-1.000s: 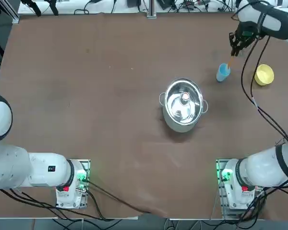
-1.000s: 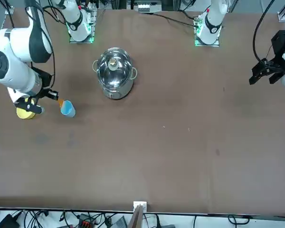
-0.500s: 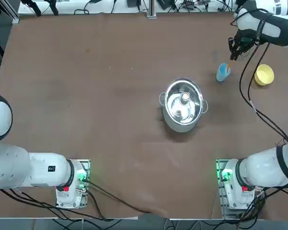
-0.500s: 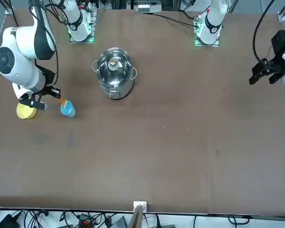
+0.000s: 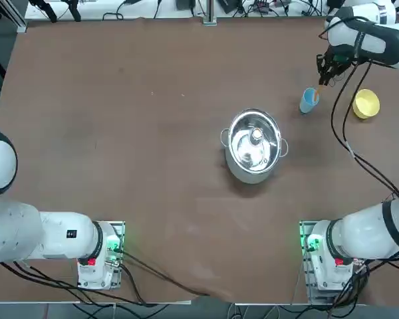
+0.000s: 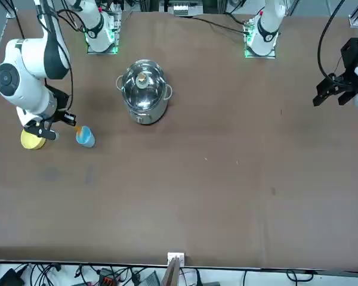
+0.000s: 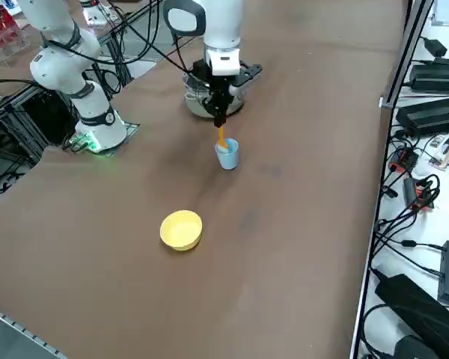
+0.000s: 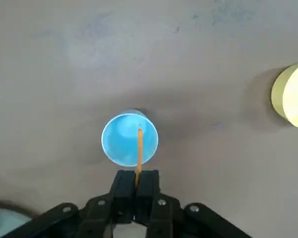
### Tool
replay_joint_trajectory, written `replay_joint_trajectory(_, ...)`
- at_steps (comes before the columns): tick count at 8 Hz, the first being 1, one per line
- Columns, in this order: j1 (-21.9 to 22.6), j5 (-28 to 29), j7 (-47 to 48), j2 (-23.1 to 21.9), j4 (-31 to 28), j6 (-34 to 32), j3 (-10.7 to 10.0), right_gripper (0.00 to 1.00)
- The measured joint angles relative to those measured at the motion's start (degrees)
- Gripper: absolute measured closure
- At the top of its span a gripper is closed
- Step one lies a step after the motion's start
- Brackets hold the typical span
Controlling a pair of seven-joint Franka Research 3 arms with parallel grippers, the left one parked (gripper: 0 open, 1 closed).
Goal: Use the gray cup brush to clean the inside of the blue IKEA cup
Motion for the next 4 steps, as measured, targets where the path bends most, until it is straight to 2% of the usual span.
replay_joint_trajectory(4,0.05,0.00,0.32,1.82,0.11,3.12,0.02,0.97)
